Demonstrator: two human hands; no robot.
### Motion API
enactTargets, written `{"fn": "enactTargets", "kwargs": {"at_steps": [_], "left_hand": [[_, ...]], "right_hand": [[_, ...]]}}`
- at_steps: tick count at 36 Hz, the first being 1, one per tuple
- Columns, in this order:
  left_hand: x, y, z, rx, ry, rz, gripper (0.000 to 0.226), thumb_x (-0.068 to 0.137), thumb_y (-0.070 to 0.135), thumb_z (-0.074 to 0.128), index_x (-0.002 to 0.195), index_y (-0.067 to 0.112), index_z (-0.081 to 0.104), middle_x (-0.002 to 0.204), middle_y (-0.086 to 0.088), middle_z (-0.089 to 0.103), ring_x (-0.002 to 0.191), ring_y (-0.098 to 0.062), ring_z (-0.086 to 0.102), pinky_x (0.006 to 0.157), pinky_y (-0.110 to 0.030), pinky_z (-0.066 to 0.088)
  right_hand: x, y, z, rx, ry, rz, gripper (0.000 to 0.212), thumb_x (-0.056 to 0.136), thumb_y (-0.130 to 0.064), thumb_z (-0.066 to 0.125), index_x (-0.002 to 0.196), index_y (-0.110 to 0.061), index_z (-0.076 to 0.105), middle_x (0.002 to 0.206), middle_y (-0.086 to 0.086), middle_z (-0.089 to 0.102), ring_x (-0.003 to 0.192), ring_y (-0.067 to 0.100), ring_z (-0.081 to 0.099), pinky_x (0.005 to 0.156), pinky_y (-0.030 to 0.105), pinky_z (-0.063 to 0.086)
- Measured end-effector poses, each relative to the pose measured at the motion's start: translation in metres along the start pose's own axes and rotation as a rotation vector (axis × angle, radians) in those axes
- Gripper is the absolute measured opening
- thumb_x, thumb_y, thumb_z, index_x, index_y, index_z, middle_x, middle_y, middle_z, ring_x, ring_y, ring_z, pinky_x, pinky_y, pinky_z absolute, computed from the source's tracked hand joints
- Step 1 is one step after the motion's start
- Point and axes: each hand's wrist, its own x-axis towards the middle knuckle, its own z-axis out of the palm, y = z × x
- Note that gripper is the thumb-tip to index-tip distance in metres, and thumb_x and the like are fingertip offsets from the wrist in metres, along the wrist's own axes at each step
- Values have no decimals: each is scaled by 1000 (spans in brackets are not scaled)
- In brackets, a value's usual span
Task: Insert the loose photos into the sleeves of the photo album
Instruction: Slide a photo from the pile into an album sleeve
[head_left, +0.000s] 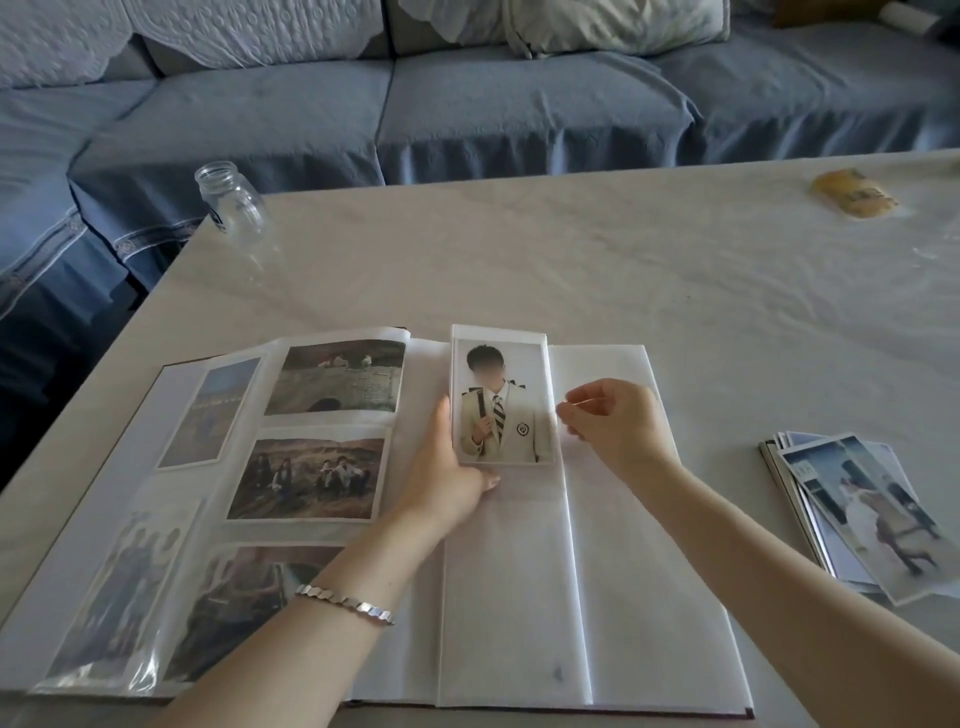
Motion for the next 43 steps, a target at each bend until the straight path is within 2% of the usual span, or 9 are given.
{"fn": "enactTargets", "kwargs": {"at_steps": [6, 9, 12, 18, 22, 27, 31, 36, 43], "left_hand": [[-2, 7, 1, 325, 123, 45, 85, 81, 8, 68, 149, 18, 18, 148, -3, 26, 132, -13, 28, 76, -2, 15], [-7, 5, 7, 511, 108, 157, 69, 86, 9, 60, 145, 20, 26, 146, -2, 20, 133, -9, 26, 78, -1, 13], [-9, 3, 16, 583, 97, 220, 59, 85, 3, 55, 140, 15, 38, 146, -6, 19, 135, -19, 19, 100, -15, 16], [-14, 6, 24, 605, 126, 279, 52, 86, 4, 56, 136, 17, 44, 148, -6, 16, 137, -19, 9, 99, -20, 21], [-18, 11, 30, 547, 91, 364, 49, 86, 3, 59, 131, 17, 48, 144, -1, 21, 135, -16, 14, 96, -15, 18], [-20, 18, 39, 475, 76, 463, 40, 85, 0, 59, 122, 15, 55, 131, 5, 33, 127, -8, 27, 89, 8, 12], [-24, 29, 49, 266, -36, 367, 30, 89, 3, 56, 111, 24, 56, 106, 17, 54, 95, 1, 57, 86, -3, 39], [-36, 58, 69, -233, -324, -13, 25, 92, 18, 55, 113, 5, 59, 99, -11, 70, 84, -15, 69, 74, -27, 57], [-37, 62, 67, -242, -289, 15, 17, 94, 7, 52, 102, 13, 65, 94, -12, 72, 86, -20, 69, 72, -29, 57]], "right_hand": [[-33, 31, -55, -331, 238, -256, 13, 82, -9, 67, 92, -18, 68, 98, -6, 62, 93, 18, 60, 73, 14, 38], [-37, 54, -88, -568, 232, -104, 35, 87, -22, 63, 121, -15, 60, 140, 6, 42, 129, 26, 39, 99, 30, 32], [-36, 73, -117, -748, 218, 58, 53, 89, -34, 57, 136, -13, 42, 142, 19, 30, 136, 31, 22, 108, 39, 23], [-39, 104, -128, -1074, 193, 117, 44, 89, -44, 53, 115, -9, 48, 110, 16, 61, 109, 28, 55, 95, 36, 39], [-50, 111, -118, -1063, 278, -147, 39, 30, -2, 87, 53, -1, 55, 45, 17, 54, 39, 28, 57, 51, 31, 51], [-60, 102, -117, -1058, 239, -217, 44, 11, 1, 84, 39, -10, 53, 36, 6, 50, 30, 21, 50, 41, 18, 41], [-60, 101, -120, -994, 262, -70, 30, 48, -3, 87, 49, -12, 59, 50, 4, 60, 46, 26, 59, 48, 20, 28], [-73, 64, -107, -757, 534, -567, 15, 78, -7, 58, 78, -8, 72, 80, 6, 72, 72, 24, 70, 64, 26, 51], [-88, 35, -64, -604, 111, -806, 44, 97, -40, 39, 106, -12, 71, 114, 1, 68, 109, 15, 61, 103, 31, 36]]}}
